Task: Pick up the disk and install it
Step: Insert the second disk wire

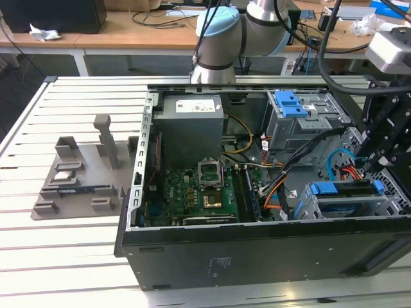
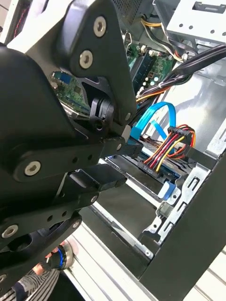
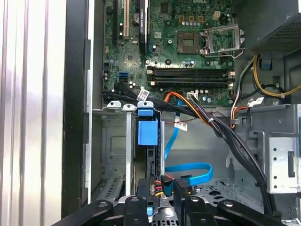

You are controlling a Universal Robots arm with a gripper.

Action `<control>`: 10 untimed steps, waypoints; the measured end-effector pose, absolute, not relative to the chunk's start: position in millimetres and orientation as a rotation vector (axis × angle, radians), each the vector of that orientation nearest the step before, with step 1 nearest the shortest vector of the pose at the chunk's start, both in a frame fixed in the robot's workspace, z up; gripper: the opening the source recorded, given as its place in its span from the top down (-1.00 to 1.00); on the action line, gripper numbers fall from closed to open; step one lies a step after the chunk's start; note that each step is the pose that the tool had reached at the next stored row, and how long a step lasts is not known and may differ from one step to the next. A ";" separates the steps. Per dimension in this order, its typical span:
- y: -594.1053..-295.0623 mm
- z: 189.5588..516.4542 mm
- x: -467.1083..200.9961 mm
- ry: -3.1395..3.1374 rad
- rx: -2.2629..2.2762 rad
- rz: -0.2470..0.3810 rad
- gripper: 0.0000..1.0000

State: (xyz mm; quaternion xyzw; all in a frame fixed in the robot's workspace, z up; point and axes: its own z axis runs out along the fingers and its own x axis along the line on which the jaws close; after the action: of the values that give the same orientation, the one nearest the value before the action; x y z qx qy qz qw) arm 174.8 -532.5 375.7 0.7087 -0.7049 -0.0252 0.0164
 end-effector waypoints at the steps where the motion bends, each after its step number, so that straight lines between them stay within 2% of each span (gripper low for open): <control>1: -532.5 374.6 174.7 -2.189 2.206 -0.078 0.28; 8: -532.6 374.2 174.6 -2.187 2.208 -0.078 0.31; 9: -532.5 374.2 174.6 -2.187 2.208 -0.078 0.44; 10: -532.5 374.2 174.6 -2.187 2.208 -0.078 0.44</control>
State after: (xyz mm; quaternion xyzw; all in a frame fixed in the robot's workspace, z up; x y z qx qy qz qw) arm 174.6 -532.5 374.2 0.7103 -0.7033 -0.0252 0.0164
